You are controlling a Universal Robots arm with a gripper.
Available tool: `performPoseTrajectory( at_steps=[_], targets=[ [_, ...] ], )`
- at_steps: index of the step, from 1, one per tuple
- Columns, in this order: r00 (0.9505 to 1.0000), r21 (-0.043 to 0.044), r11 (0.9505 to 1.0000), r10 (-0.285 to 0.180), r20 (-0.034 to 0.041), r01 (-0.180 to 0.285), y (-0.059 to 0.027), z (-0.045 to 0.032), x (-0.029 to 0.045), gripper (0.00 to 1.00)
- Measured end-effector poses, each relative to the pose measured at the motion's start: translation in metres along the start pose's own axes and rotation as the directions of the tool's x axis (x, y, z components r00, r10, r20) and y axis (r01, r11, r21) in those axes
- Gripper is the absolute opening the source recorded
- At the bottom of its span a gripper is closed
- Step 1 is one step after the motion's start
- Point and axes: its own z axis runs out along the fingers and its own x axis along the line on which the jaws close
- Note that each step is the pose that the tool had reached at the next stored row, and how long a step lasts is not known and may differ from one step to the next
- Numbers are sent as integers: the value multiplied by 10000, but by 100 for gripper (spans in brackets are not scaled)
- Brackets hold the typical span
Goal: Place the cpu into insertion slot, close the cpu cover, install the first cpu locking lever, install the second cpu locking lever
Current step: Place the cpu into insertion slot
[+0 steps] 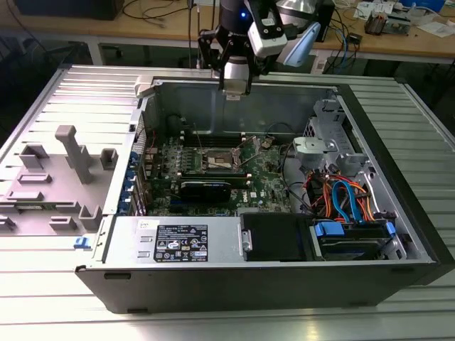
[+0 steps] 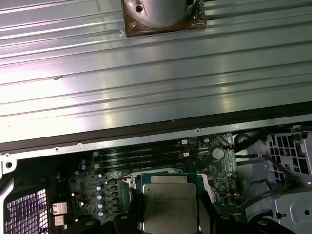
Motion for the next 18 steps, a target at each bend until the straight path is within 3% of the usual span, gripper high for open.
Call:
performPoseTrajectory(
  at_steps=[5,12,18],
  targets=[
    [10000,3,10000,31,2,-31,-9,0,-2,54],
    [9963,-18,9963,854,76,-854,-11,24,-2,54],
    [9937,-25,9937,1120,98,-1120,-14,38,8,54]
  ],
)
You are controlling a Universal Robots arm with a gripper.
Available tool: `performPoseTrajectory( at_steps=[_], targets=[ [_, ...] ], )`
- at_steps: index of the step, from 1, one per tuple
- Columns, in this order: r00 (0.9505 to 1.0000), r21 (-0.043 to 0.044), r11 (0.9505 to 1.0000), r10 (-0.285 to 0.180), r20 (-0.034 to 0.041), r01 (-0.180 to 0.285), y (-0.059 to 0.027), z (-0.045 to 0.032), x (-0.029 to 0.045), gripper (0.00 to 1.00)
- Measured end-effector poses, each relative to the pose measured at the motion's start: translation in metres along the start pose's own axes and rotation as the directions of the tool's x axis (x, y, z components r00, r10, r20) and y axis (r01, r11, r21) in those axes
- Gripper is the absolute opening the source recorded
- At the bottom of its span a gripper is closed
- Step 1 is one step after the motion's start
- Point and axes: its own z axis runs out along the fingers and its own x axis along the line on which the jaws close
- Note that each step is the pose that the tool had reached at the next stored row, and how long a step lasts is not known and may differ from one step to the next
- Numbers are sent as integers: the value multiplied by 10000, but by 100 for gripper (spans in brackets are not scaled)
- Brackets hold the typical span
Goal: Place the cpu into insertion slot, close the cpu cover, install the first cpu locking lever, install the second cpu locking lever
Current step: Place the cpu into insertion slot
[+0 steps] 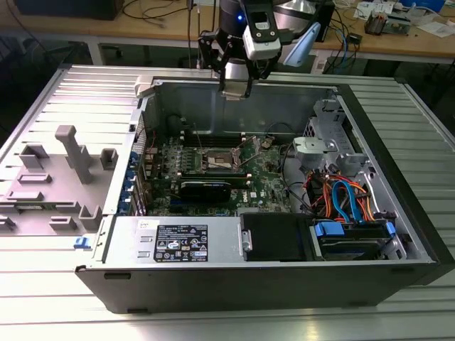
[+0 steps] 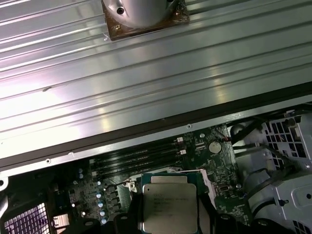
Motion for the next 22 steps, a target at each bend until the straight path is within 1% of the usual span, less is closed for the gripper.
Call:
performPoseTrajectory(
  at_steps=[2,4,11,22],
  targets=[
    [10000,-1,10000,49,5,-49,-1,5,4,54],
    [9998,-3,9998,202,18,-202,-3,14,7,54],
    [9993,-7,9993,370,33,-370,-5,23,10,54],
    [9992,-7,9992,402,36,-402,-6,35,10,54]
  ],
)
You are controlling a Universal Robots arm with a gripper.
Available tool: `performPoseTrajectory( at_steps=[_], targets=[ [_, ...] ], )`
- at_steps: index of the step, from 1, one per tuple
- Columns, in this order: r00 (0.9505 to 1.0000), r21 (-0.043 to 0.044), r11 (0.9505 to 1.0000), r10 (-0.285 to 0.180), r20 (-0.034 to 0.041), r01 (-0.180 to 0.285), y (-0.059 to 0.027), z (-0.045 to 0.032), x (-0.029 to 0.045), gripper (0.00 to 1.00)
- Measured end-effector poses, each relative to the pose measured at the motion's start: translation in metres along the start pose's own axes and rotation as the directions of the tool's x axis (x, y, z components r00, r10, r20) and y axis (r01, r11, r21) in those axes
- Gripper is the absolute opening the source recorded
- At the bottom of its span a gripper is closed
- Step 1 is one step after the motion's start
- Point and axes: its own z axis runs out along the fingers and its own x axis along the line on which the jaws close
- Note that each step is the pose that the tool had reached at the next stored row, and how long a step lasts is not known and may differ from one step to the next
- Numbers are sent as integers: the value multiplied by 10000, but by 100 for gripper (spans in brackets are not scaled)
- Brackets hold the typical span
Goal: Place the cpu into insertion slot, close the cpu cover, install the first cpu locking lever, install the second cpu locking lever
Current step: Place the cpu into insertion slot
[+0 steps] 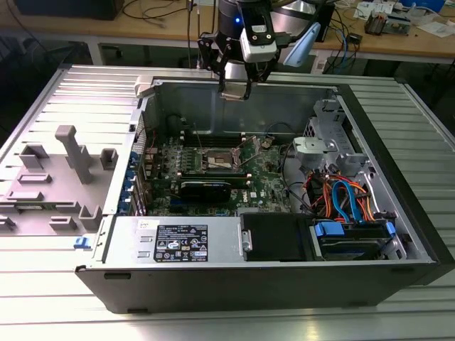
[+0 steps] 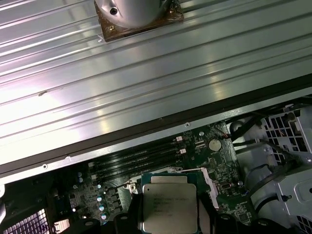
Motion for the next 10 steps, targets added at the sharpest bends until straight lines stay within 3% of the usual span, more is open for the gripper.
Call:
performPoseTrajectory(
  at_steps=[10],
  targets=[
    [9997,-6,9997,230,21,-230,0,2,0,54]
  ],
)
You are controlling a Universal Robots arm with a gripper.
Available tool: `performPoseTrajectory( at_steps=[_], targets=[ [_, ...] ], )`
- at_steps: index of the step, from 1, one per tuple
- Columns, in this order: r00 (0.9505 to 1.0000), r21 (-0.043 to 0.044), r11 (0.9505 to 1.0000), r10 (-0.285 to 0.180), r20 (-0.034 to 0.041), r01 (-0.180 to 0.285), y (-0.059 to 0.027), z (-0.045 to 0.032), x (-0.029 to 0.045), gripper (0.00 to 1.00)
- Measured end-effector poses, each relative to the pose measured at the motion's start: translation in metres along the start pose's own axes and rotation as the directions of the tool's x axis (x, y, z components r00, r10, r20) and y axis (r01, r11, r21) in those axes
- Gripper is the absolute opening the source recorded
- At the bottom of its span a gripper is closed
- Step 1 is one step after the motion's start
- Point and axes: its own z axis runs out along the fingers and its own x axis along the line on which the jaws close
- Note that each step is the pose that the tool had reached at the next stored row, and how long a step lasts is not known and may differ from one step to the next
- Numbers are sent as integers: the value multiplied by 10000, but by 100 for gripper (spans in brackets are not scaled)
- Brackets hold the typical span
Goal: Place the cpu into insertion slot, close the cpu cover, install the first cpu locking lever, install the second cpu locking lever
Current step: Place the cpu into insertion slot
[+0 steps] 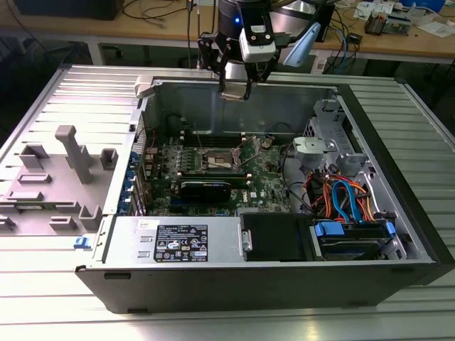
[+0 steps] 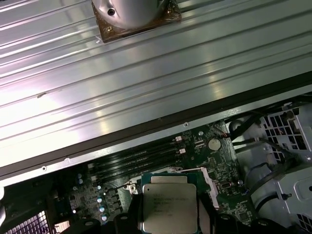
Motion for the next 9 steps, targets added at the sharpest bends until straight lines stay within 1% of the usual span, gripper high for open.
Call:
performPoseTrajectory(
  at_steps=[5,9],
  targets=[
    [9985,-10,9985,544,48,-544,0,3,0,54],
    [9981,-13,9981,621,55,-621,0,3,0,54]
  ],
)
